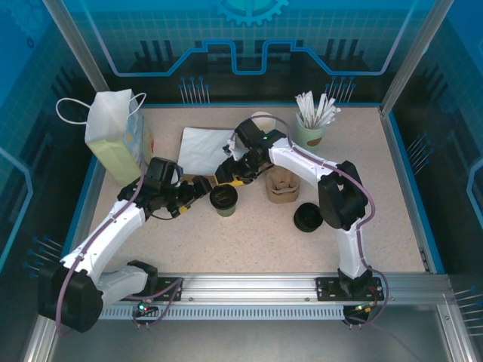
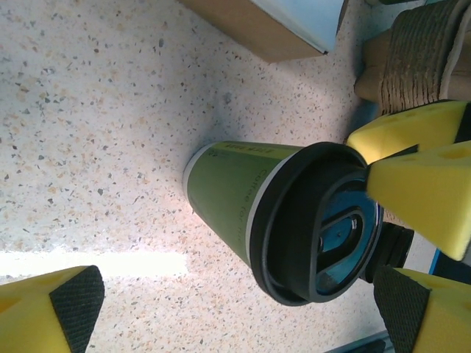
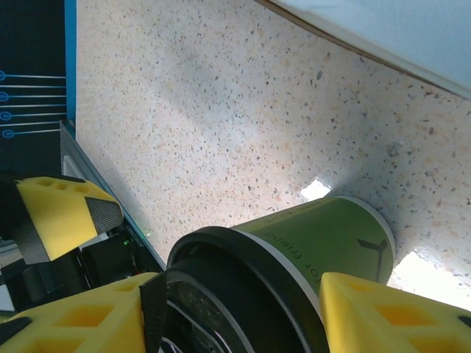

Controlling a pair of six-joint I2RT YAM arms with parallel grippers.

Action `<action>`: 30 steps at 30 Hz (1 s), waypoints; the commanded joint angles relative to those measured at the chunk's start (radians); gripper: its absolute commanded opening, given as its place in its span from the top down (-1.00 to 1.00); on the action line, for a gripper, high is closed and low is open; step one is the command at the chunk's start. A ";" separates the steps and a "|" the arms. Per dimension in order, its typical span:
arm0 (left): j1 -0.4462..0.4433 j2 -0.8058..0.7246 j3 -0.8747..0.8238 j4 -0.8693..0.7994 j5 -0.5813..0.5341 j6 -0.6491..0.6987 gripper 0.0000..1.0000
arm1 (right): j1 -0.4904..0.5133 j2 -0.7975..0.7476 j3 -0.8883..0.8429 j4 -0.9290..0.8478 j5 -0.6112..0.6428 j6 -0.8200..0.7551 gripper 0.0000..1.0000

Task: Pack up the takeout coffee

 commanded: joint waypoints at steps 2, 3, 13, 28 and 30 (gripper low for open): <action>0.025 0.038 0.003 0.036 0.085 0.039 -0.91 | -0.013 -0.031 0.049 -0.053 0.061 -0.017 -0.21; 0.025 0.054 0.009 0.043 0.089 0.044 -0.90 | -0.020 -0.051 0.039 -0.065 0.083 -0.022 -0.22; 0.028 0.215 0.066 0.139 0.113 0.050 -0.85 | -0.007 -0.229 -0.202 -0.043 0.138 0.000 -0.24; 0.028 0.323 0.101 0.171 0.150 0.068 -0.68 | 0.036 -0.192 -0.235 -0.032 0.149 0.020 -0.19; 0.028 0.326 0.093 0.173 0.149 0.068 -0.64 | 0.038 -0.187 -0.234 -0.038 0.156 0.017 -0.18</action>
